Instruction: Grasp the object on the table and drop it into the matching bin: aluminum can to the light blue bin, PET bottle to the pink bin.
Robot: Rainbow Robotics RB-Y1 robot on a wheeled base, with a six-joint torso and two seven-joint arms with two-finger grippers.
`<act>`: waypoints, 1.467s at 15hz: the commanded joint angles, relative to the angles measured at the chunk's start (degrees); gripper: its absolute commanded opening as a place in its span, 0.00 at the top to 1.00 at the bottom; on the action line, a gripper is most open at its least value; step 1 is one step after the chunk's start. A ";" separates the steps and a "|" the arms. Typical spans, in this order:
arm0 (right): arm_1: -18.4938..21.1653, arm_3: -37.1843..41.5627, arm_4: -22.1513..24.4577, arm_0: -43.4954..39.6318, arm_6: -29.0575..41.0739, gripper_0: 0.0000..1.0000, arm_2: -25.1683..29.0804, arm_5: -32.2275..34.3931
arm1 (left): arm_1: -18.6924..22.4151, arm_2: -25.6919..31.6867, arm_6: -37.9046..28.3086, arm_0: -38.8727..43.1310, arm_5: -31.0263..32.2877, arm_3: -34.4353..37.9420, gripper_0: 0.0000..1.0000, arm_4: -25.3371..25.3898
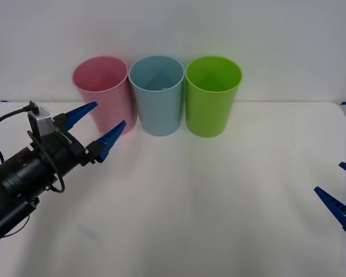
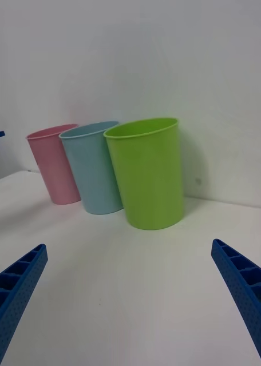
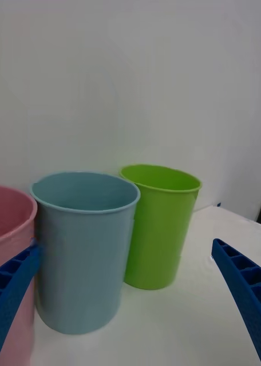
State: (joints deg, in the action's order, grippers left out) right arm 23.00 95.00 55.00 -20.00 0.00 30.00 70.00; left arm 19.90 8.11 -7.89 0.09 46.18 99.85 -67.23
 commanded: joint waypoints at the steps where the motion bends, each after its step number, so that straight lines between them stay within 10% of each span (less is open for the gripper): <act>1: 0.00 0.00 0.00 0.00 0.00 0.00 0.00 0.00 | 0.05 2.43 0.77 1.85 6.12 -0.01 0.00 -0.27; 8: 0.00 0.00 0.00 0.00 0.00 0.00 0.00 0.00 | 0.05 12.01 3.85 5.45 21.32 -0.01 0.00 -4.22; 22: 0.00 0.00 0.00 0.00 0.00 0.00 0.00 0.00 | 3.74 19.31 10.62 13.27 24.13 -0.01 0.00 -4.31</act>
State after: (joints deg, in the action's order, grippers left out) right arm 23.00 95.00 55.00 -20.00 0.00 30.00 70.00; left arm 23.10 27.24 2.72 12.87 70.18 99.85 -71.46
